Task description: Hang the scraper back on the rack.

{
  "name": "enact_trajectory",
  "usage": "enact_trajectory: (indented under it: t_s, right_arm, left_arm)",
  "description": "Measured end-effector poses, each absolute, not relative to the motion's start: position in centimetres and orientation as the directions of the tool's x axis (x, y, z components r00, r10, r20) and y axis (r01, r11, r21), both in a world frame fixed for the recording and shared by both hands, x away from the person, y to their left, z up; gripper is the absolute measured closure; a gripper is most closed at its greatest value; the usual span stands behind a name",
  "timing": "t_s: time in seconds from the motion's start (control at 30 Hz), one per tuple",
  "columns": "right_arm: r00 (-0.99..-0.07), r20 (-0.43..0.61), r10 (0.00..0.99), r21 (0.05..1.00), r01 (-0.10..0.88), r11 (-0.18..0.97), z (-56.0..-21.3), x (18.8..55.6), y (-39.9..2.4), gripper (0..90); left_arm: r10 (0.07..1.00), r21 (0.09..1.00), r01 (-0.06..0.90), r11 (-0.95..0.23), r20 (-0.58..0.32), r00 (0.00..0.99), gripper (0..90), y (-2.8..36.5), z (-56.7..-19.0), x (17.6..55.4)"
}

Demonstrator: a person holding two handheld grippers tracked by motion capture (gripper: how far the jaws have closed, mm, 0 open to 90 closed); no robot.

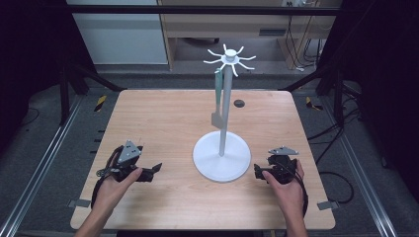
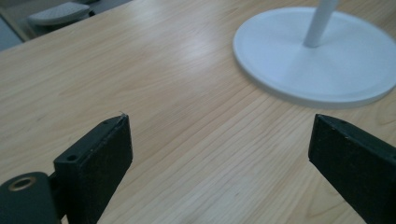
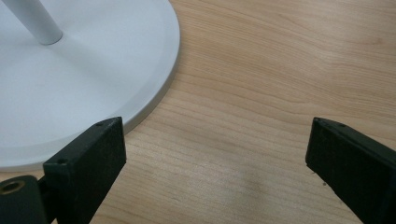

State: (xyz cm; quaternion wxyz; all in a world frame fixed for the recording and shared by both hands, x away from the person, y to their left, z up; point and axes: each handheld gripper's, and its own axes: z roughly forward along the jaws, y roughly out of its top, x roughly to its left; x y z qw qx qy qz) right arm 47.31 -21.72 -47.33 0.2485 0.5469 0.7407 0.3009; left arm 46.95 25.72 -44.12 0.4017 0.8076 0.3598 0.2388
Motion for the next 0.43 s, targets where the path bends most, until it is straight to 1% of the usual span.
enact_trajectory:
  t_s: [0.13,0.23,0.33,0.43]
  right_arm:
    - [-0.283,-0.046,0.958,0.719,0.656,0.228,-47.3,47.3,-21.8,5.5]
    - [-0.278,-0.039,0.96,0.722,0.657,0.219,-47.3,47.2,-21.9,5.5]
    - [-0.275,-0.038,0.961,0.723,0.656,0.216,-47.3,47.3,-22.1,5.5]
    - [-0.269,-0.036,0.962,0.727,0.654,0.21,-47.2,47.1,-22.2,5.4]
  left_arm:
    - [0.801,0.806,0.421,-0.417,0.107,0.589,6.0,27.8,-45.1,47.3]
    - [0.823,0.796,0.429,-0.427,0.146,0.549,6.2,29.5,-45.7,47.0]
    - [0.843,0.797,0.455,-0.397,0.12,0.525,6.4,30.5,-46.1,46.9]
    - [0.849,0.801,0.45,-0.395,0.131,0.512,6.4,30.4,-46.0,47.0]
